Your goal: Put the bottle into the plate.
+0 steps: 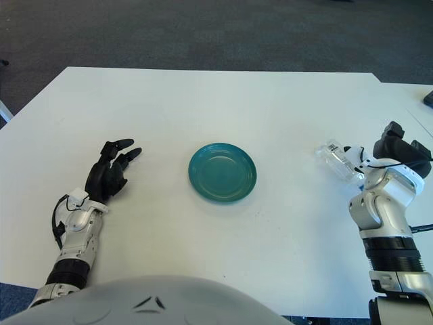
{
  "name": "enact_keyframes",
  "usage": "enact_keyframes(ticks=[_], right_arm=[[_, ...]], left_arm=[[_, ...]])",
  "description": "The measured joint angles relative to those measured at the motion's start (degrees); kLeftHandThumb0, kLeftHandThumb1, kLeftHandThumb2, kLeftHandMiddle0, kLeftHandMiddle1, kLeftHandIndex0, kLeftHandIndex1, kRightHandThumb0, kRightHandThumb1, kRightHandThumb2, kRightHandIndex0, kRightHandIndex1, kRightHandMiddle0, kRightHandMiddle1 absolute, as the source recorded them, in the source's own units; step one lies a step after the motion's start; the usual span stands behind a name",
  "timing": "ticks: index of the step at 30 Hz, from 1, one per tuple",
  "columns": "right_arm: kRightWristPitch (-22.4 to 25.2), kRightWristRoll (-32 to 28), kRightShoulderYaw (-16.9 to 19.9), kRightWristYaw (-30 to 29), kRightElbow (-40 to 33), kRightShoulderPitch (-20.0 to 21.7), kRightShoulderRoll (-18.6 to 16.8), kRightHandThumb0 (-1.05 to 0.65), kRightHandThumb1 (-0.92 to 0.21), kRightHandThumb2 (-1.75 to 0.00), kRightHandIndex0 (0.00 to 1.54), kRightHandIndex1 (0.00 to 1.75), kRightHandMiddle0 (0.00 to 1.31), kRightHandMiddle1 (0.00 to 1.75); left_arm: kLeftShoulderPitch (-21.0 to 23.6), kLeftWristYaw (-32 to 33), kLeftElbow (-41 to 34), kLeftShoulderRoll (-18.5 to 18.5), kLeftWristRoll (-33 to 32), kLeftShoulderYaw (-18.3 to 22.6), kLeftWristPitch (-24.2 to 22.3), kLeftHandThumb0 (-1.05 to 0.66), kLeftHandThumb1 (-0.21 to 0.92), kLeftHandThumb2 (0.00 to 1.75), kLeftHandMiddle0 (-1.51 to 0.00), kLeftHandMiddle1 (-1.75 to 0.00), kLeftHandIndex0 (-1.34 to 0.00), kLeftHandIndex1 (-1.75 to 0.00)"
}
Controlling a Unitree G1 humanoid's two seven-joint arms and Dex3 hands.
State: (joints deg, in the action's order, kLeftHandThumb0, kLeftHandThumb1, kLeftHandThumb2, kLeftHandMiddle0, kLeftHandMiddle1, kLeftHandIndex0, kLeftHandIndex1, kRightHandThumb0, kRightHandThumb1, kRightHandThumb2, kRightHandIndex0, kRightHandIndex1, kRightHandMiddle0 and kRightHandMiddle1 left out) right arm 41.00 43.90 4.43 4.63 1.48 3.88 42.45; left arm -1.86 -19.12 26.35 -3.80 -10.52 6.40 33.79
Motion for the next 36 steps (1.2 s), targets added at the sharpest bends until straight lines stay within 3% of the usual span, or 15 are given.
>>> enact_keyframes(ticks=[11, 21, 36], right_arm=[[2.8, 0.0, -0.2, 0.3, -2.3, -1.6, -0.1, -1.05, -0.92, -0.80, 0.05, 0.01, 0.03, 0.04], [3.7, -0.1, -0.3, 0.9, -5.1, -5.1, -1.4, -1.05, -0.92, -0.79, 0.06, 0.01, 0.03, 0.06], [2.1, -0.4, -0.9, 1.2, -4.8, -6.0, -2.3, -1.05, -0.92, -0.77, 0.07, 0.01, 0.00, 0.13]], left_arm=[[1.7, -7.1, 1.7, 0.1, -5.0, 2.4, 3.6, -0.57, 0.92, 0.91, -0.36, -0.55, -0.06, -1.10], [1.6, -8.3, 1.4, 0.1, -6.0, 2.9, 3.2, -0.57, 0.92, 0.92, -0.36, -0.56, -0.07, -1.10], [1.0, -8.8, 0.4, 0.2, -6.3, 3.1, 2.5, -0.57, 0.92, 0.92, -0.35, -0.58, -0.07, -1.10]])
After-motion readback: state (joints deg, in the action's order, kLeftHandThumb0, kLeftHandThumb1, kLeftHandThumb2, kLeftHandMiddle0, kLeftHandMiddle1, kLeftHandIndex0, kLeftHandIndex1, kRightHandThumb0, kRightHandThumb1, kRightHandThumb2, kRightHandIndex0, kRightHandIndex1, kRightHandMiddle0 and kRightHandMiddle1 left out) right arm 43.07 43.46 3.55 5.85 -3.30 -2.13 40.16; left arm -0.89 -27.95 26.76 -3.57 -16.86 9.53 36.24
